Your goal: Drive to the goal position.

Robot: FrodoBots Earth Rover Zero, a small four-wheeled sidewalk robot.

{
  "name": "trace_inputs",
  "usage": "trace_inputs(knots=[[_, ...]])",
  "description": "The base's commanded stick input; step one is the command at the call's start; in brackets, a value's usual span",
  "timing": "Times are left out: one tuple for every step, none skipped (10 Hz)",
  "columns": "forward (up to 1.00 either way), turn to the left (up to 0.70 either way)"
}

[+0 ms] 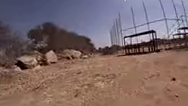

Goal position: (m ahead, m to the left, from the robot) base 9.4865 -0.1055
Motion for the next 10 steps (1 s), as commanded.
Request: trace_inputs(knots=[[0.85,-0.19],[0.85,-0.27],[0.85,0.0],[0.85,0.0],[0.85,0.0],[0.85,0.0],[0.85,0.0],[0.85,0.0],[0.85,0.0],[0.85,0.0]])
